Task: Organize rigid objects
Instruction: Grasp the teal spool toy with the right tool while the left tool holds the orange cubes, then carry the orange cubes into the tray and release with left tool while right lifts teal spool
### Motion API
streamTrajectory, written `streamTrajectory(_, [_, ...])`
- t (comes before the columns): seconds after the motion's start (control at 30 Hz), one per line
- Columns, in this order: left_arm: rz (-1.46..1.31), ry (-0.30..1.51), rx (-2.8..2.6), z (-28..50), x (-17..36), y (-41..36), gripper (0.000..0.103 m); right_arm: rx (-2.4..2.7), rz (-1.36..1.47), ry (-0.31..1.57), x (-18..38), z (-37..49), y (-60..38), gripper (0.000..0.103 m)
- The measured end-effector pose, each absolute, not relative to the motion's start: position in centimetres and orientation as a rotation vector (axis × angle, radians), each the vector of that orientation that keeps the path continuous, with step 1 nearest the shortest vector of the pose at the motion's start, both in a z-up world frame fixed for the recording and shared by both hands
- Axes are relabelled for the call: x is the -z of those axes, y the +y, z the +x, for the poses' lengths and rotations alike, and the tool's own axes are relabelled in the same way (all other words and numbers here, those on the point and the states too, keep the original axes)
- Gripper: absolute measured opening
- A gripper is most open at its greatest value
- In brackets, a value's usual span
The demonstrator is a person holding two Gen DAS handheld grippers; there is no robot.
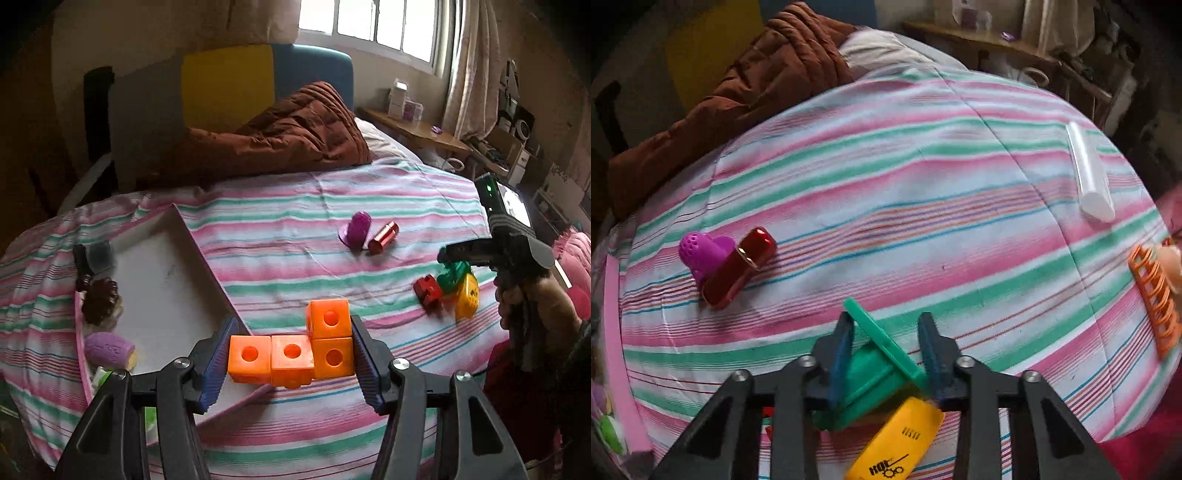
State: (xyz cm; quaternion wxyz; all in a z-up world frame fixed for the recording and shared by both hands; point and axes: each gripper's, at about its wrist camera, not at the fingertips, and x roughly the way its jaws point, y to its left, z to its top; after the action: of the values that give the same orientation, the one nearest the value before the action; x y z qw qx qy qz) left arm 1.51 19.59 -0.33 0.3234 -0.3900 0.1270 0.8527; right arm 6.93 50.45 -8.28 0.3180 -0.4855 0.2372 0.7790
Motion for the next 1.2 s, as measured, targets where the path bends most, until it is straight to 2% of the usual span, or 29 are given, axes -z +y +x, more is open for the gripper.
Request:
streamTrajectory(0.03, [-1.016,0.331,-2.248,1.5,0.1,19.3,0.060,-2.053,-1.278,0.615,8.2,6.9,50.4,0.028])
streamTrajectory(0.13, [-1.005,0.329,-2.277,1.2,-0.5,18.6,0.060,-2.055,-1.285,0.572,8.2,6.5,50.1,0.027])
streamTrajectory(0.53, [-1.017,0.298,-2.341,0.3,-0.6,15.8,0.060,-2.010,-1.340,0.570,9.1,6.3,50.6,0.033])
streamTrajectory(0.7, [-1.034,0.286,-2.359,-0.1,-0.3,14.9,0.060,-2.019,-1.348,0.509,9.1,6.2,50.1,0.027])
streamTrajectory(0.83, [-1.059,0.280,-2.369,-0.7,0.2,14.2,0.060,-2.031,-1.324,0.493,8.6,6.3,50.1,0.008])
streamTrajectory(0.87, [-1.063,0.280,-2.373,-0.8,0.4,14.0,0.060,-2.032,-1.318,0.493,8.6,6.4,50.1,0.007])
streamTrajectory(1.07, [-1.144,0.203,-2.387,-2.2,1.2,11.8,0.060,-2.043,-1.320,0.502,8.5,6.3,50.2,0.006])
streamTrajectory(1.2, [-1.161,0.188,-2.443,-3.0,1.3,9.7,0.060,-2.097,-1.259,0.606,7.8,6.8,50.7,0.006])
